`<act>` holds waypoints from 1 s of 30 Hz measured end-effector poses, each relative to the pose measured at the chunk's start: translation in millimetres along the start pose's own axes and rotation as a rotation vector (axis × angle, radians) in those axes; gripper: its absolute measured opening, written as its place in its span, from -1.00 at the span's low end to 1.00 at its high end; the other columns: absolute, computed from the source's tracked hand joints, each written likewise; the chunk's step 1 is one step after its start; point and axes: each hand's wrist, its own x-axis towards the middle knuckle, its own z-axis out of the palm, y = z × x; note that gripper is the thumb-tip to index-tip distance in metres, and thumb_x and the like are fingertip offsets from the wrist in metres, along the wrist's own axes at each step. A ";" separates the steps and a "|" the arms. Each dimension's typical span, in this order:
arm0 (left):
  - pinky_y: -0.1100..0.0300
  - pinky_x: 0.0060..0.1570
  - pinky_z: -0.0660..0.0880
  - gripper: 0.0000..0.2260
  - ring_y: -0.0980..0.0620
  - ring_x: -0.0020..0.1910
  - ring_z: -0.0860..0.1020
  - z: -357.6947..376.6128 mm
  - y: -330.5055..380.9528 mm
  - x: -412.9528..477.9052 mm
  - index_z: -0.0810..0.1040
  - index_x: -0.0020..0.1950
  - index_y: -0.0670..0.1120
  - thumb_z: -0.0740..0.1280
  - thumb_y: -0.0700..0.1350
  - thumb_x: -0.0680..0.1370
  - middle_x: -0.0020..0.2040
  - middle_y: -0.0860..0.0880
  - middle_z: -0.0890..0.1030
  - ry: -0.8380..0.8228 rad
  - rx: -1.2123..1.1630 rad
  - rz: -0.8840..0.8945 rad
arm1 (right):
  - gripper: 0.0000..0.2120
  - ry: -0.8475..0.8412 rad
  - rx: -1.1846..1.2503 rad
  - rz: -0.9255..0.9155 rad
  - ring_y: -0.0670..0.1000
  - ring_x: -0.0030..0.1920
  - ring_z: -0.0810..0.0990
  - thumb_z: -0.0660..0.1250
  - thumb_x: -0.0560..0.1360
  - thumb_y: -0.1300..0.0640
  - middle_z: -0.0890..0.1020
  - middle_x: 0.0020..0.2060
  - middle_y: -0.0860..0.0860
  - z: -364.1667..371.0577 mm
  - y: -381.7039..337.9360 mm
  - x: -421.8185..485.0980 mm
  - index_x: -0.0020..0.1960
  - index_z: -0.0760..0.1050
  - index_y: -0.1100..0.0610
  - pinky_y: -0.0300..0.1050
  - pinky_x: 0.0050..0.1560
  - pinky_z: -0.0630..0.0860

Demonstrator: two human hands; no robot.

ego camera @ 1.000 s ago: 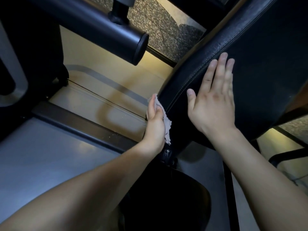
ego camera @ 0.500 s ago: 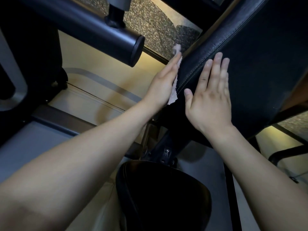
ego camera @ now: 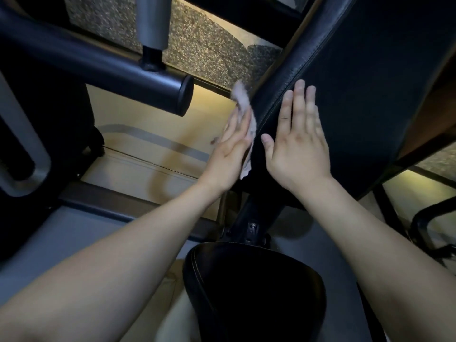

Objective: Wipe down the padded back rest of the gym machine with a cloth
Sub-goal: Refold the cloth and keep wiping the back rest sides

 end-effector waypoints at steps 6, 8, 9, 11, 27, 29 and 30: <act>0.42 0.39 0.10 -0.24 0.30 0.53 -0.04 -23.6 4.6 -32.2 -0.04 0.67 0.14 0.22 -0.23 0.56 0.67 0.01 -0.03 -0.138 0.311 -0.088 | -0.26 0.022 0.137 0.024 0.22 0.63 -0.12 0.19 0.64 -0.01 -0.07 0.63 0.21 -6.3 -1.6 -7.9 0.63 -0.07 0.29 0.13 0.62 0.02; 0.39 0.45 0.12 -0.30 0.15 0.57 0.14 -30.2 4.8 -35.0 0.10 0.66 0.02 0.28 -0.26 0.58 0.63 -0.06 0.19 -0.084 0.419 -0.030 | -0.30 0.038 0.224 0.074 0.22 0.62 -0.07 0.22 0.61 0.07 0.02 0.62 0.20 -7.3 -7.5 -21.3 0.62 0.01 0.27 0.13 0.61 0.07; 0.40 0.44 0.15 -0.37 0.10 0.53 0.27 -34.0 4.1 -37.3 0.22 0.63 -0.01 0.32 -0.25 0.59 0.57 -0.07 0.34 -0.044 0.446 -0.024 | -0.33 0.049 0.275 0.095 0.22 0.62 -0.02 0.23 0.59 0.10 0.09 0.60 0.19 -6.1 -11.4 -30.4 0.61 0.07 0.26 0.13 0.59 0.11; 0.37 0.35 0.30 -0.50 0.06 0.36 0.49 -41.2 6.0 -43.0 0.44 0.52 -0.03 0.38 -0.22 0.58 0.38 -0.06 0.56 0.019 0.494 -0.005 | -0.40 0.070 0.390 0.101 0.21 0.56 0.13 0.27 0.55 0.17 0.25 0.51 0.17 -1.4 -18.9 -49.1 0.56 0.24 0.23 0.16 0.54 0.24; -0.02 -0.13 0.58 -0.83 -0.19 -0.25 0.57 -24.1 59.0 -53.4 0.67 0.12 -0.20 0.36 -0.13 0.64 -0.12 -0.41 0.61 -0.181 -0.083 -0.301 | -0.67 0.120 1.034 0.198 -0.14 0.16 0.55 0.38 0.57 0.22 0.57 0.16 -0.04 1.5 -33.8 -106.8 0.33 0.52 0.14 -0.35 0.16 0.46; 0.04 0.04 0.63 -0.84 -0.14 -0.08 0.66 -23.0 62.9 -50.3 0.70 0.11 -0.11 0.34 -0.12 0.65 -0.02 -0.23 0.69 -0.147 -0.037 -0.276 | -0.70 0.139 0.996 0.180 -0.11 0.14 0.56 0.35 0.57 0.24 0.58 0.14 -0.02 -3.1 -28.5 -102.8 0.30 0.53 0.15 -0.33 0.14 0.47; 0.12 0.09 0.63 -0.84 -0.07 -0.01 0.67 -23.5 63.2 -46.9 0.70 0.13 -0.07 0.33 -0.12 0.65 0.04 -0.14 0.70 -0.104 0.015 -0.264 | -0.70 0.153 0.973 0.171 -0.10 0.12 0.57 0.34 0.57 0.25 0.58 0.13 -0.03 -5.9 -25.7 -99.6 0.30 0.52 0.14 -0.29 0.12 0.48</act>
